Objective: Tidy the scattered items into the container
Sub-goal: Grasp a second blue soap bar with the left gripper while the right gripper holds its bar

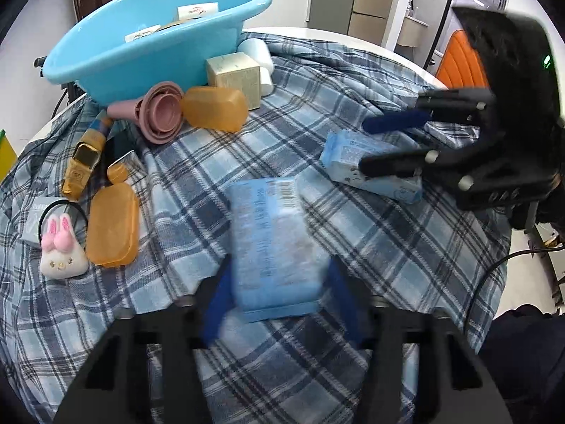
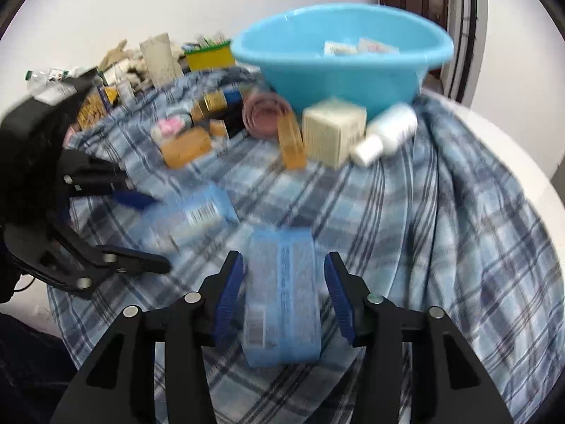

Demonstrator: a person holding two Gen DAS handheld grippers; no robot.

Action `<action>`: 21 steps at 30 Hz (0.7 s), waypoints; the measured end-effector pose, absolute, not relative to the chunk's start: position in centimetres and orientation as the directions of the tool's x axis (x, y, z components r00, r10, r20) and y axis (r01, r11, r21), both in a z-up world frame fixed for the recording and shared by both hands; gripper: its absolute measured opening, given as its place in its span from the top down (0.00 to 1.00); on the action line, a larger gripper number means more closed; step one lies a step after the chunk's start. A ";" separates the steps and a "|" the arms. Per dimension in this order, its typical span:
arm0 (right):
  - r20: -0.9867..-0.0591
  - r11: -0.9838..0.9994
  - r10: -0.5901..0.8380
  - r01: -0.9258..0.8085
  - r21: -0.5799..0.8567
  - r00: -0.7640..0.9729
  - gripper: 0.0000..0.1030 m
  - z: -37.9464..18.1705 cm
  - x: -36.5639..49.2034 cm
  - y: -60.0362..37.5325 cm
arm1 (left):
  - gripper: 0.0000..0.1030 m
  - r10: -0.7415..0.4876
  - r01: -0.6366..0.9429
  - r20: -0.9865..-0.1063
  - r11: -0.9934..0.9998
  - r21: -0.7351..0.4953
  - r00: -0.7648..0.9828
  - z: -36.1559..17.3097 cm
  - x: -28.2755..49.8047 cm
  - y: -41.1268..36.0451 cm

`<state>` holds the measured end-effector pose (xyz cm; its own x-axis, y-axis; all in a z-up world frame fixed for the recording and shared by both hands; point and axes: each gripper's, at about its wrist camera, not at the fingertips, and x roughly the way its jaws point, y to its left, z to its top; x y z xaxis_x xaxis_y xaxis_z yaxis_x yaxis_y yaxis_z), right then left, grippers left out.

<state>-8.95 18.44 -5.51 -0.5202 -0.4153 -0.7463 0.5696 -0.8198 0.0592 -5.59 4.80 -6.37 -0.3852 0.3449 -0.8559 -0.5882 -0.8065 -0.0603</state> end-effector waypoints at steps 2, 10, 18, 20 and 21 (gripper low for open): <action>-0.737 -0.783 -0.447 0.620 0.049 -0.507 0.66 -4.7 -9.0 17.4 | 0.54 0.354 -0.586 -0.854 -0.807 -0.073 -0.381 -6.3 -5.7 4.5; -0.769 -0.608 -0.553 0.786 0.110 -0.320 0.97 -5.5 -9.2 11.4 | 0.54 0.341 -0.598 -0.857 -0.800 -0.049 -0.386 -6.5 -5.3 4.8; -0.772 -0.613 -0.536 0.786 0.079 -0.341 1.00 -5.7 -9.4 11.0 | 0.56 0.337 -0.604 -0.855 -0.796 -0.036 -0.394 -6.6 -5.1 4.9; -0.772 -0.646 -0.502 0.763 0.035 -0.390 1.00 -5.4 -10.1 11.2 | 0.57 0.336 -0.597 -0.853 -0.802 -0.037 -0.398 -6.5 -5.1 4.8; -0.775 -0.662 -0.486 0.749 0.023 -0.405 1.00 -5.5 -10.6 11.3 | 0.57 0.336 -0.593 -0.852 -0.805 -0.039 -0.401 -6.4 -5.1 4.7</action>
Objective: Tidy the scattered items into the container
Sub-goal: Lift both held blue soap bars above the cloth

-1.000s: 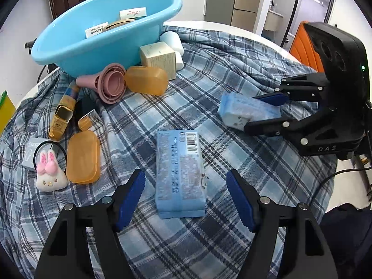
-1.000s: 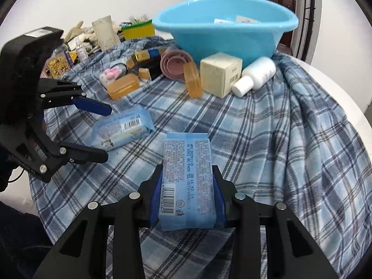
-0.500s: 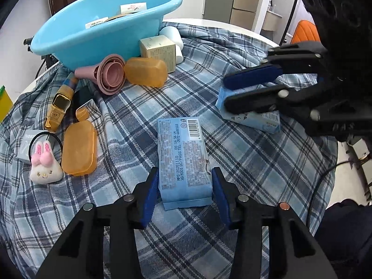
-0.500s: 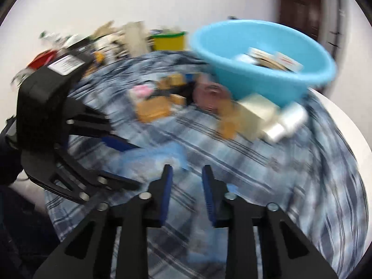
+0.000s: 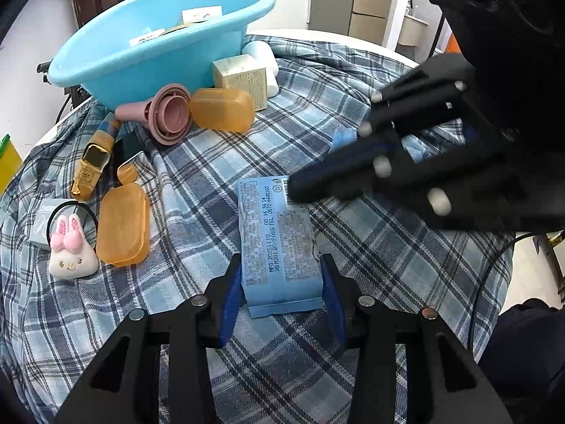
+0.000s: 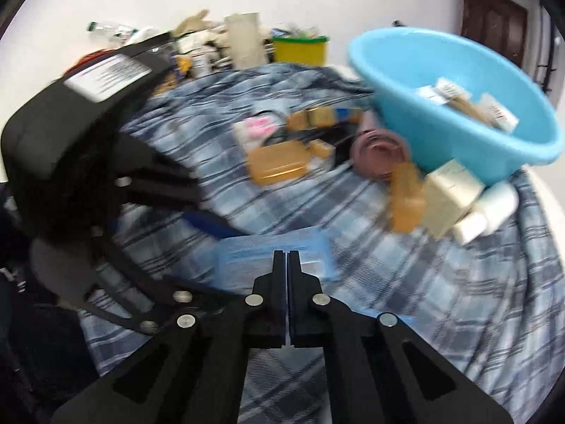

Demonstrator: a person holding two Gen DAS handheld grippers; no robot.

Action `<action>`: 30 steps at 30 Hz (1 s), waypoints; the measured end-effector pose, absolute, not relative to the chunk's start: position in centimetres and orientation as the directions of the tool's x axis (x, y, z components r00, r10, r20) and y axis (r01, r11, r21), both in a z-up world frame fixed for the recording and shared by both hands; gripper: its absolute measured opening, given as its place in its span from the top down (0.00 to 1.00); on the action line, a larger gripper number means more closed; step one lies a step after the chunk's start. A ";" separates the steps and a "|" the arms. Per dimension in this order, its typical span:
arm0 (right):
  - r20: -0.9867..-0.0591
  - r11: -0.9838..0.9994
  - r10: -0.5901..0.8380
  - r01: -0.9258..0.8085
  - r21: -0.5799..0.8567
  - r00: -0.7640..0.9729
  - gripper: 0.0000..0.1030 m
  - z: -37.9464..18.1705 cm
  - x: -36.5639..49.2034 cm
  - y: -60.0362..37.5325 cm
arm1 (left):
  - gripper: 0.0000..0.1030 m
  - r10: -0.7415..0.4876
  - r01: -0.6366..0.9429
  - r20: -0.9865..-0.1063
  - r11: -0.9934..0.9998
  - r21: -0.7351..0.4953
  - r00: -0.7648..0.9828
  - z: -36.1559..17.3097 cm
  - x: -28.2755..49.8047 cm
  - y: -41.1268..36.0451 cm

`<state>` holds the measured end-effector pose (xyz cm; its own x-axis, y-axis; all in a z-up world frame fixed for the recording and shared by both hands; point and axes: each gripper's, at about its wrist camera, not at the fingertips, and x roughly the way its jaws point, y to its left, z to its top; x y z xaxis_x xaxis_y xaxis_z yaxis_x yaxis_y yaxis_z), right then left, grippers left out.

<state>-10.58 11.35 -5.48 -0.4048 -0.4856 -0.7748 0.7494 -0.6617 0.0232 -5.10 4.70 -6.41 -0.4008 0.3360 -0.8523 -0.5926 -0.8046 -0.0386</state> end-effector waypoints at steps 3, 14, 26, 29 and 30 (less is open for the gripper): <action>-0.807 -0.680 -0.464 0.731 0.060 -0.365 0.99 -6.4 -12.4 11.9 | 0.58 0.343 -0.586 -0.846 -0.809 -0.046 -0.408 -6.0 -5.1 4.2; -0.782 -0.709 -0.484 0.700 0.087 -0.393 0.99 -5.2 -11.6 13.8 | 0.54 0.299 -0.600 -0.846 -0.799 0.031 -0.441 -5.9 -4.4 4.5; -0.762 -0.740 -0.486 0.665 0.098 -0.428 0.99 -4.2 -10.9 15.6 | 0.50 0.346 -0.558 -0.823 -0.829 -0.042 -0.451 -6.1 -6.4 4.8; -0.758 -0.731 -0.495 0.675 0.098 -0.425 0.99 -4.0 -10.9 15.4 | 0.64 0.374 -0.550 -0.824 -0.830 -0.093 -0.425 -6.0 -6.8 4.1; -0.756 -0.729 -0.498 0.677 0.100 -0.425 0.99 -4.0 -10.9 15.4 | 0.64 0.373 -0.552 -0.828 -0.828 -0.095 -0.419 -6.0 -6.9 4.1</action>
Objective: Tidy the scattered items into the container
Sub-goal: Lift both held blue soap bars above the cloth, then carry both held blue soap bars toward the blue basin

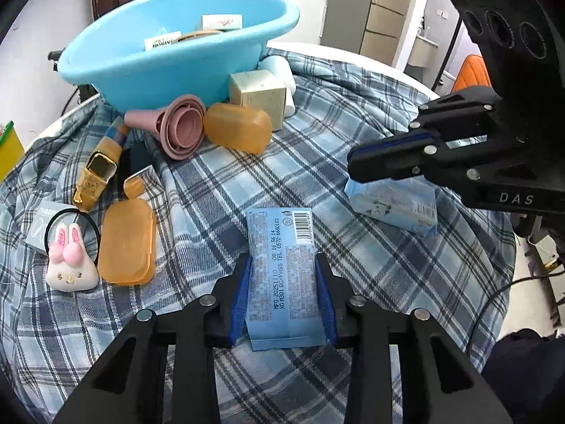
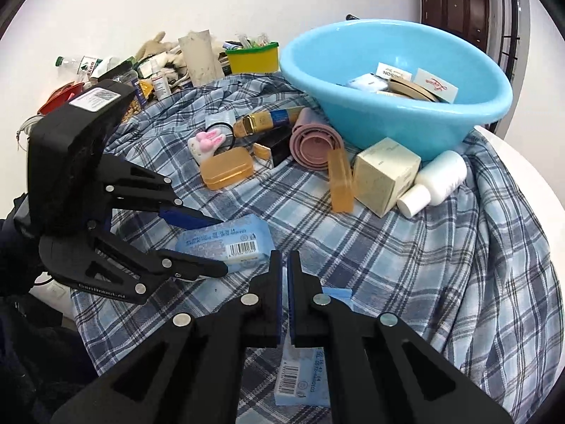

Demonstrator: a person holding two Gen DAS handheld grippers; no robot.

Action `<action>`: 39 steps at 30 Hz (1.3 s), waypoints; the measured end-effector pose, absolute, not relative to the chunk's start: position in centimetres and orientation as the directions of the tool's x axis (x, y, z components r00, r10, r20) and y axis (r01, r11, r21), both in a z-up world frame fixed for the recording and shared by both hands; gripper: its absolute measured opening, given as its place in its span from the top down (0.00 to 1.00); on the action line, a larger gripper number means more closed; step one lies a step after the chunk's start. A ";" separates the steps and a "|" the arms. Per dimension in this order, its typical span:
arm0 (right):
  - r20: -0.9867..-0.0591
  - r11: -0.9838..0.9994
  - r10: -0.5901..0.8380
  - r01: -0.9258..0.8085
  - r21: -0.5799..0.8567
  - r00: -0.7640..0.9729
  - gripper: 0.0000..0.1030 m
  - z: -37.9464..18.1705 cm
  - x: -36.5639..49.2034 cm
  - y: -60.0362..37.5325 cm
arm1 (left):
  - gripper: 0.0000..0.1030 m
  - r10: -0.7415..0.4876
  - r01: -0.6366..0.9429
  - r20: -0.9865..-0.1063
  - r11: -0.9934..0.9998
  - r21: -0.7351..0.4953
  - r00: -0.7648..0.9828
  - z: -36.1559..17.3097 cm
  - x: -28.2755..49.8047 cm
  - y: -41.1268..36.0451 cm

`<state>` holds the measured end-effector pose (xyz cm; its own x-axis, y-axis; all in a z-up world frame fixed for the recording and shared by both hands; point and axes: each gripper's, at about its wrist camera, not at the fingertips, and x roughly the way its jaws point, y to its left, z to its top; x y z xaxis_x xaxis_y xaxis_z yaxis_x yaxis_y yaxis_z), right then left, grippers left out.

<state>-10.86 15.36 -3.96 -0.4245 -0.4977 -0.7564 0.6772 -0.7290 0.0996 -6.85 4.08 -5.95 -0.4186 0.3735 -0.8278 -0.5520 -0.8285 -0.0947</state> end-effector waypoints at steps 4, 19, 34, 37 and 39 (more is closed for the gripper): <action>-0.752 -0.735 -0.496 0.671 0.097 -0.434 0.99 -3.8 -10.7 15.9 | 0.50 0.327 -0.555 -0.828 -0.831 -0.023 -0.456 -5.9 -6.5 4.4; -0.744 -0.799 -0.455 0.593 0.099 -0.488 0.92 -3.8 -8.9 20.2 | 0.54 0.361 -0.542 -0.827 -0.836 -0.082 -0.431 -6.1 -7.5 4.5; -0.779 -0.797 -0.389 0.603 0.017 -0.492 0.52 -6.8 -8.0 18.8 | 0.29 0.350 -0.551 -0.836 -0.832 -0.069 -0.423 -6.7 -7.1 5.0; -0.786 -0.798 -0.382 0.603 0.014 -0.487 0.55 -7.1 -8.1 18.8 | 0.30 0.346 -0.547 -0.836 -0.834 -0.067 -0.426 -6.8 -7.2 5.0; -0.793 -0.797 -0.375 0.604 0.012 -0.480 0.55 -7.5 -8.1 18.7 | 0.33 0.346 -0.545 -0.835 -0.836 -0.067 -0.429 -6.8 -7.3 5.0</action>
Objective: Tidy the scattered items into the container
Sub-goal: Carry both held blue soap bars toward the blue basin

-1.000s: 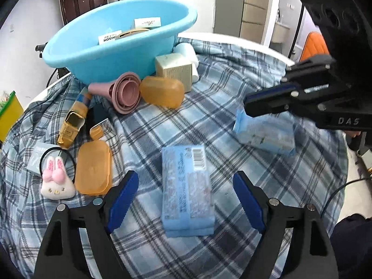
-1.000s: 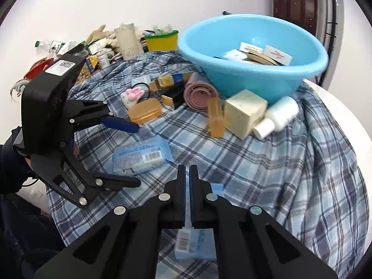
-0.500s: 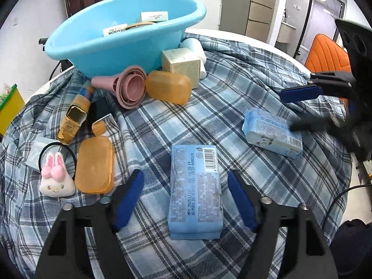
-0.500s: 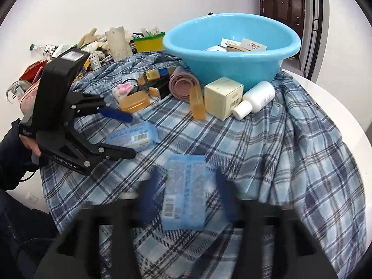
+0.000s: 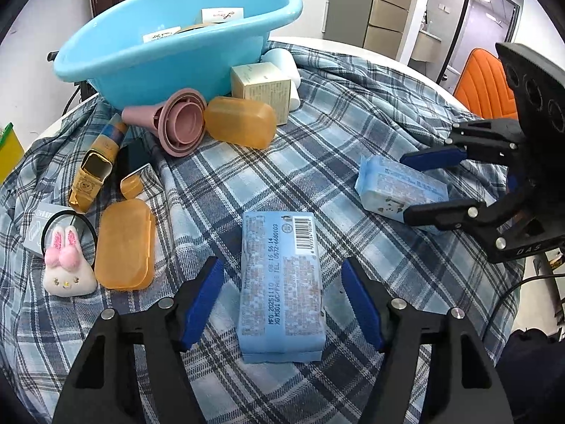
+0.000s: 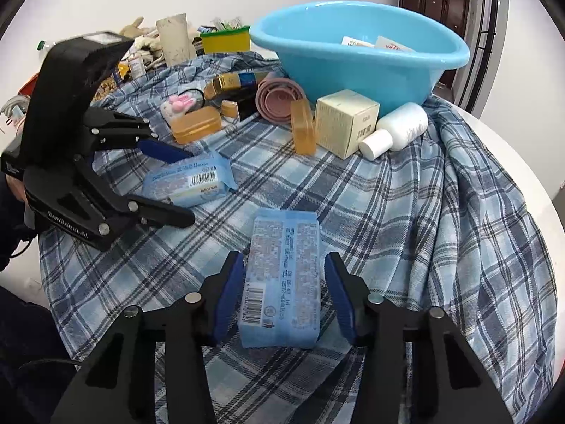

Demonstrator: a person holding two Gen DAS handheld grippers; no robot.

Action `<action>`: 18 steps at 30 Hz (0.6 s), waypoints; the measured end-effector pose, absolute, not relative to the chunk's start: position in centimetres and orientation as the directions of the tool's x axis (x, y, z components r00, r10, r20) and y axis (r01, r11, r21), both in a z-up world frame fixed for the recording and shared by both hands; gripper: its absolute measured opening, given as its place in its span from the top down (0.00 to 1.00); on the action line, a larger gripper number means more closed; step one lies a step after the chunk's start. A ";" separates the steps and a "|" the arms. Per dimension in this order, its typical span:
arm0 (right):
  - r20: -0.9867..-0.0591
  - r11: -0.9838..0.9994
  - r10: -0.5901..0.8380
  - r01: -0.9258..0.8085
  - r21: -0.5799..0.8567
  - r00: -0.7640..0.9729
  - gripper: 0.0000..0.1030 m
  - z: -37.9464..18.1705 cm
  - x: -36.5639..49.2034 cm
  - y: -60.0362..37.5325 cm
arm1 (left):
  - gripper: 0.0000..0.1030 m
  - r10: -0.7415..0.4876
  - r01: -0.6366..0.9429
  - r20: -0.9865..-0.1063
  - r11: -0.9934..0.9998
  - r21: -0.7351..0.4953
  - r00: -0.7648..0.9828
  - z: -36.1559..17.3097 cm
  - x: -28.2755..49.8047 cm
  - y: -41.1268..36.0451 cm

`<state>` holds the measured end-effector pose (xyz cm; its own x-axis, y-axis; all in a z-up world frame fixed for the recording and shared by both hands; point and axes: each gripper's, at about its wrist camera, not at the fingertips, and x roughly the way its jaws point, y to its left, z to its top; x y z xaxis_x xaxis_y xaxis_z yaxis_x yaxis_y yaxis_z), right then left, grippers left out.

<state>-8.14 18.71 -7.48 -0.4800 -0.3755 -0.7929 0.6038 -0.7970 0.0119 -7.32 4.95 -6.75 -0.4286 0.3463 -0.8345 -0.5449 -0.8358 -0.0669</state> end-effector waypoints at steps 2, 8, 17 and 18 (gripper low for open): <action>-0.797 -0.797 -0.370 0.604 0.008 -0.477 0.57 -7.7 -8.1 18.6 | 0.37 0.338 -0.541 -0.834 -0.839 -0.057 -0.436 -6.8 -7.4 4.9; -0.789 -0.805 -0.370 0.594 0.008 -0.490 0.64 -7.6 -8.0 18.6 | 0.54 0.328 -0.528 -0.836 -0.848 -0.055 -0.440 -6.6 -7.6 4.4; -0.762 -0.830 -0.366 0.558 0.008 -0.533 0.65 -5.5 -7.9 19.1 | 0.57 0.352 -0.522 -0.813 -0.850 -0.069 -0.464 -5.3 -7.1 4.3; -0.759 -0.832 -0.371 0.555 0.015 -0.535 0.65 -5.3 -7.9 19.1 | 0.57 0.354 -0.520 -0.810 -0.851 -0.071 -0.468 -5.1 -7.1 4.3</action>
